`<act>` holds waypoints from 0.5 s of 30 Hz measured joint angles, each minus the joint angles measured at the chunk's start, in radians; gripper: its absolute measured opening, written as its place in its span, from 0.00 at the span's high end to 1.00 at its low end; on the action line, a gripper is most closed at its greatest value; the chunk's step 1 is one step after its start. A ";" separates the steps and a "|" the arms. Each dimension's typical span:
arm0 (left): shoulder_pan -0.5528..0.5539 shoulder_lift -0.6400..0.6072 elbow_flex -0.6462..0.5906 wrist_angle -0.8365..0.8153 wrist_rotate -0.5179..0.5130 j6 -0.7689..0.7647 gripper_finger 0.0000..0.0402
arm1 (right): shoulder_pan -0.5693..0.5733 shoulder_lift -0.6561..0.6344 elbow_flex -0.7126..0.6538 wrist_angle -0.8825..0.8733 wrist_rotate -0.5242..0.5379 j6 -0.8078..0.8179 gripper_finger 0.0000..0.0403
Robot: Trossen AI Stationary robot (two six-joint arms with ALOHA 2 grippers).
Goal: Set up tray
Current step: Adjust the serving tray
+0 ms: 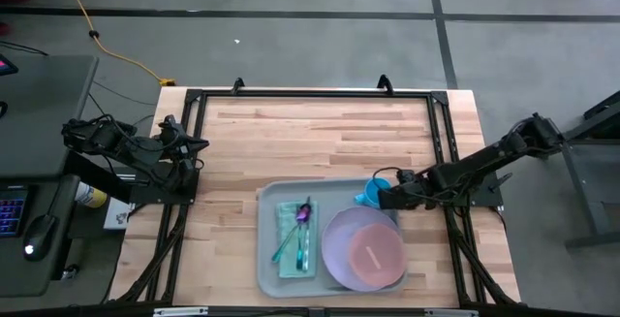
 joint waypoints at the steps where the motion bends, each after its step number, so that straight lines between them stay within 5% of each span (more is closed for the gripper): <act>1: 0.000 0.000 0.000 0.000 0.000 0.000 0.86 | -0.006 0.000 0.000 -0.010 -0.007 0.003 0.96; 15: 0.000 0.000 0.000 0.003 0.000 -0.003 0.86 | -0.023 0.003 0.039 -0.087 -0.009 -0.004 0.93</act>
